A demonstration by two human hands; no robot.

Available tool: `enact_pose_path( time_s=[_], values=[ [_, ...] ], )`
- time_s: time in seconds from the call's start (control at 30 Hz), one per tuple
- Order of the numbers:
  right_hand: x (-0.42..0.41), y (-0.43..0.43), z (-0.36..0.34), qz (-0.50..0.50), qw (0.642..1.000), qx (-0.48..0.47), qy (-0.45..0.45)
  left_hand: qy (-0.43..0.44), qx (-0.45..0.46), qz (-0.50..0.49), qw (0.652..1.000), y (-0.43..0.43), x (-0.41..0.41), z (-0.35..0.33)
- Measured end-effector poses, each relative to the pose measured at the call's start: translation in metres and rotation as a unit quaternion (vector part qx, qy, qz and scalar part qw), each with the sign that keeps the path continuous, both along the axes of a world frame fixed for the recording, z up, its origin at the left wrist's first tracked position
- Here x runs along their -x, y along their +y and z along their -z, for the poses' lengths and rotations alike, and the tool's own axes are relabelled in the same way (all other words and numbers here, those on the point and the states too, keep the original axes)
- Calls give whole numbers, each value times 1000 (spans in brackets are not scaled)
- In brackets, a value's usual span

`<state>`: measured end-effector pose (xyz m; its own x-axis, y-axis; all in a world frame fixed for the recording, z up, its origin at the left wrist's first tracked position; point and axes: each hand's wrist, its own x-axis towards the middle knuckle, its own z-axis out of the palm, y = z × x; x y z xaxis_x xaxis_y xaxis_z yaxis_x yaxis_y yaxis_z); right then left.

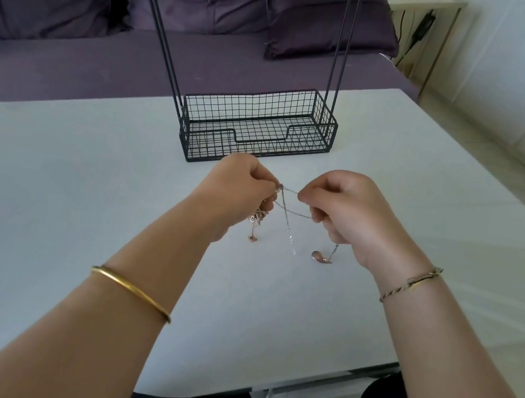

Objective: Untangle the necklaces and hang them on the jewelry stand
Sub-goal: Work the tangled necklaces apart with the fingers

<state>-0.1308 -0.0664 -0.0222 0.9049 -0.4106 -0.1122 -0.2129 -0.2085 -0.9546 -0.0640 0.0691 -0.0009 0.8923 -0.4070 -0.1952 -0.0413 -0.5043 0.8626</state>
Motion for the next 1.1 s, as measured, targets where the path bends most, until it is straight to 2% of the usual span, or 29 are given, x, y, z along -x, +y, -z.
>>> enact_pose_path(
  time_s=[0.23, 0.43, 0.57, 0.87, 1.1],
  values=[
    [2, 6, -4, -75, 995, -24, 63, 7, 50, -7, 999, -2, 2, -3],
    [1, 5, -1, -78, 990, -103, 58, 6, 60, 19, 998, -1, 2, -3],
    [2, 4, -4, -52, 988, -143, 18, 1, 65, 28, 997, 0, 2, -3],
    [6, 8, -6, -112, 987, -112, 17, -28, 73, 36, 996, 1, 1, -3],
    [4, 8, -6, -56, 994, -88, -9, -19, 77, 39, 996, 0, 1, -3]
  ],
)
